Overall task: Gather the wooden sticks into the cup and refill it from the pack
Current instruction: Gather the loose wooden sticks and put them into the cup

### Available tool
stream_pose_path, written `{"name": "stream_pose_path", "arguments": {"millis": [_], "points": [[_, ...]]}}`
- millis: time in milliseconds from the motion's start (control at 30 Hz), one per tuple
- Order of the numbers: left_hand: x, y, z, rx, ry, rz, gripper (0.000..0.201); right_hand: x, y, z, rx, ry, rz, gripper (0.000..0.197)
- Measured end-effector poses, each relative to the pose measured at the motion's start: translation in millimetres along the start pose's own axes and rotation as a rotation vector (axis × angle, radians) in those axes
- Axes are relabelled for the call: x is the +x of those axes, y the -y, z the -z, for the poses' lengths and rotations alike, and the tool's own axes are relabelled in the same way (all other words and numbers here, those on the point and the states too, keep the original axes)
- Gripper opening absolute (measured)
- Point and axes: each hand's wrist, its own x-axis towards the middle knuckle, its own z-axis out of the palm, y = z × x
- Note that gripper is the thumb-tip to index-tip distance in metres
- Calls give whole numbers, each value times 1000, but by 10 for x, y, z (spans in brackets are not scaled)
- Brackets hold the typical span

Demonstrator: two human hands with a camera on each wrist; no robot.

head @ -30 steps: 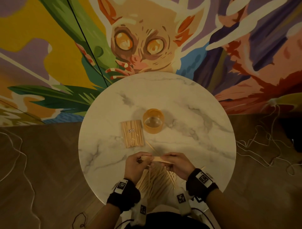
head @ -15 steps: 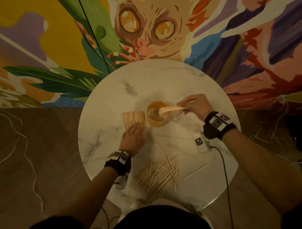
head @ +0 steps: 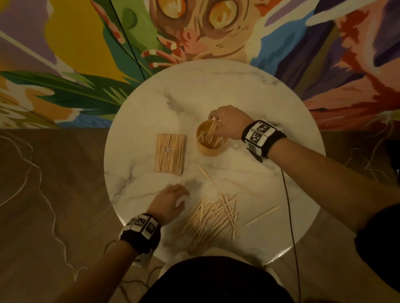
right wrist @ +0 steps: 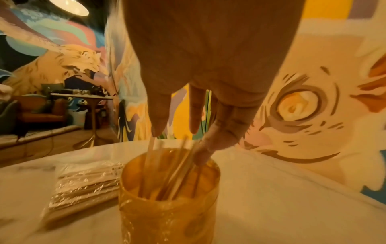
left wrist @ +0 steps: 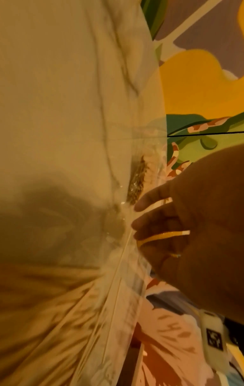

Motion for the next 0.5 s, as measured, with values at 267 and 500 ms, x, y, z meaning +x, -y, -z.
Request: {"name": "stream_pose_path", "arguments": {"millis": [267, 500], "points": [[-794, 241, -470, 101, 230, 78, 93, -579, -244, 26, 531, -194, 5, 54], [-953, 154, -707, 178, 210, -49, 95, -886, -187, -36, 791, -415, -35, 32]]}}
